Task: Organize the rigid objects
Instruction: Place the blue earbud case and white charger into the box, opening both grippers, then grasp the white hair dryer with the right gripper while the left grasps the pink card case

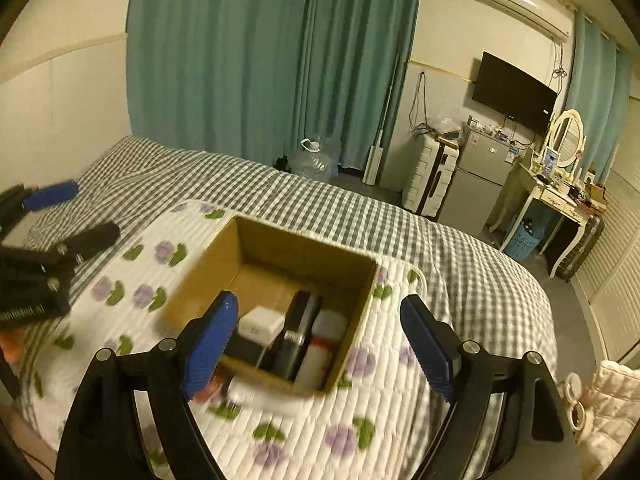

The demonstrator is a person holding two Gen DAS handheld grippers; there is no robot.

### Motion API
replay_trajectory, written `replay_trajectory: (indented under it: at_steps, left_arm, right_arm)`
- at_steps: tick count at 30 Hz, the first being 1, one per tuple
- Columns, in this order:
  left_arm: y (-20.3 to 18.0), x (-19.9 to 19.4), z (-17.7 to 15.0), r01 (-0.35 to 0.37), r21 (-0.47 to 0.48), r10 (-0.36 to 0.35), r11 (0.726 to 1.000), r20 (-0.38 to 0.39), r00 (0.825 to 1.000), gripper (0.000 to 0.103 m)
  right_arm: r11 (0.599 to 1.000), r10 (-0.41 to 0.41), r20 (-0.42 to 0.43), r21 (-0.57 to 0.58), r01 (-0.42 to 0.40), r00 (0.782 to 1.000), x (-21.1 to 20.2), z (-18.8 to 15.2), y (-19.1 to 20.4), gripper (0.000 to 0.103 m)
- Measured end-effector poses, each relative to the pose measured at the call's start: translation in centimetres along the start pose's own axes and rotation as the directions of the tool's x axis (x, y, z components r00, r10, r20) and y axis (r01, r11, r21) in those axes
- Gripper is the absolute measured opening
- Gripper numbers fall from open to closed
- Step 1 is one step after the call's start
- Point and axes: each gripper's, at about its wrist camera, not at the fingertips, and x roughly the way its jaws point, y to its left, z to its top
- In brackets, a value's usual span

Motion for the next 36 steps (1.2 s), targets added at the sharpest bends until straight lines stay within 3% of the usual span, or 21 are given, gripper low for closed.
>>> replay_trajectory:
  at_steps: [4,8,13,18,24,26,29,31,34,36]
  left_arm:
    - [0.7,-2.1,-1.6,-0.018,0.012,0.018,1.0,-0.002,1.0,0.09]
    - [0.9,-1.3,-4.6,-0.011,0.02,0.013,1.0,-0.057,0.998,0.09]
    - [0.5,2.9,-9.6,0.002,0.037,0.004,0.999,-0.167,0.986,0.09]
    - [0.1,7.7,-13.8,0.004,0.009,-0.002,1.0,-0.275,0.962,0.09]
    - [0.1,11.8,-17.2,-0.005,0.027,0.015,1.0,-0.355,0.935,0.09]
    - [0.5,12.5,-18.2,0.018,0.013,-0.012,1.0,-0.38,0.925,0.09]
    - [0.9,13.0,-19.1,0.034,-0.011,-0.036,0.999,-0.407,0.913,0.09]
    - [0.8,13.1,-19.2,0.043,-0.01,-0.043,0.999,-0.404,0.914,0.09]
    - [0.2,12.9,-19.0,0.051,0.016,-0.041,0.999,-0.389,0.92,0.09]
    - [-0.3,12.5,-18.9,0.054,0.032,-0.038,0.998,-0.384,0.923,0.09]
  right_arm:
    - [1.0,0.023,-0.024,-0.012,-0.023,0.999,-2.3,-2.2,1.5,0.084]
    - [0.998,0.049,-0.085,-0.043,-0.053,0.995,-1.5,-5.4,3.1,0.084]
    - [0.991,0.072,-0.19,-0.095,-0.091,0.979,2.8,-9.8,5.3,0.084]
    - [0.973,0.124,-0.306,-0.15,-0.176,0.944,9.1,-12.8,6.8,0.084]
    - [0.937,0.121,-0.345,-0.269,-0.221,0.931,14.5,-14.0,6.8,0.084]
    - [0.919,0.116,-0.345,-0.319,-0.233,0.931,15.7,-14.1,6.9,0.084]
    - [0.893,0.124,-0.384,-0.359,-0.272,0.915,17.3,-14.9,7.3,0.085]
    - [0.879,0.123,-0.375,-0.389,-0.276,0.919,17.7,-15.4,7.6,0.086]
    - [0.909,0.155,-0.361,-0.314,-0.276,0.92,18.0,-15.4,7.0,0.086]
    - [0.918,0.13,-0.373,-0.305,-0.253,0.919,18.5,-15.6,7.1,0.084]
